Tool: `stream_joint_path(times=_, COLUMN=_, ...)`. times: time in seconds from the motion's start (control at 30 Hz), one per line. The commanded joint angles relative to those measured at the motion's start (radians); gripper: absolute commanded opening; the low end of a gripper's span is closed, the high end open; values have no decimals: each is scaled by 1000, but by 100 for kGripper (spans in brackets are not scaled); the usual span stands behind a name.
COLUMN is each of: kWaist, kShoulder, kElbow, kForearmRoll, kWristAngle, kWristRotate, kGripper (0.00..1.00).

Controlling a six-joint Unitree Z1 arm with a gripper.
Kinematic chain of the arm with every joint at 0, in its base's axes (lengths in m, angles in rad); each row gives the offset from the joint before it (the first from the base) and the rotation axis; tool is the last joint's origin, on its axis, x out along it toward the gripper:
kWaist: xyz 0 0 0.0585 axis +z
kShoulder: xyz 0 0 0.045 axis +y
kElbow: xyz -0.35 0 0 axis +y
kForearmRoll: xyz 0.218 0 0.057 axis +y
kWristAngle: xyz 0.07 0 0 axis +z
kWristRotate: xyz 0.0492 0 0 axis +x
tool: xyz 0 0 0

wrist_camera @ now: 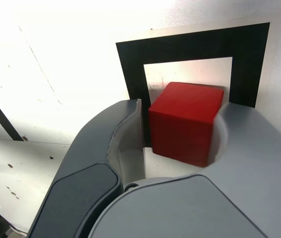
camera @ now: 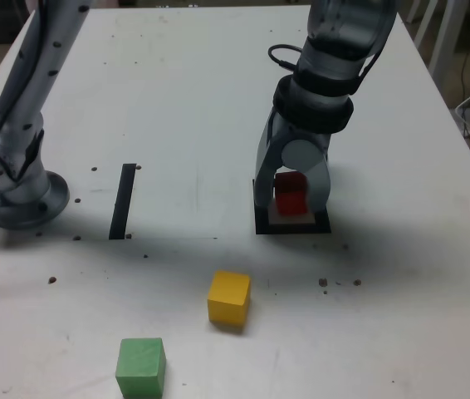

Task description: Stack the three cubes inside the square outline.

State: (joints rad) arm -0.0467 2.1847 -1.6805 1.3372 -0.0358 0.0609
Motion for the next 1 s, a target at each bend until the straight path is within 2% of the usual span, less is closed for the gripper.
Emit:
stream_joint_path(times=0.0, kWaist=2, kShoulder=3, kElbow=1, kForearmRoll=-2, kWristAngle=0, kWristRotate=2, kGripper=99)
stream_joint_path(times=0.33, kWaist=1, kShoulder=-26, kElbow=12, kForearmRoll=10, kWristAngle=2, kWristRotate=3, kGripper=99)
stream_joint_path(times=0.53, kWaist=-17, kShoulder=-104, kElbow=58, kForearmRoll=22, kWristAngle=13, kWristRotate=-13, kGripper=99)
stream_joint_path(times=0.73, kWaist=-83, kShoulder=-193, kElbow=119, kForearmRoll=25, kWristAngle=28, kWristRotate=-69, kGripper=99)
stream_joint_path(times=0.97, kWaist=-195, kShoulder=-232, kElbow=174, kForearmRoll=27, kWristAngle=23, kWristRotate=-155, kGripper=99)
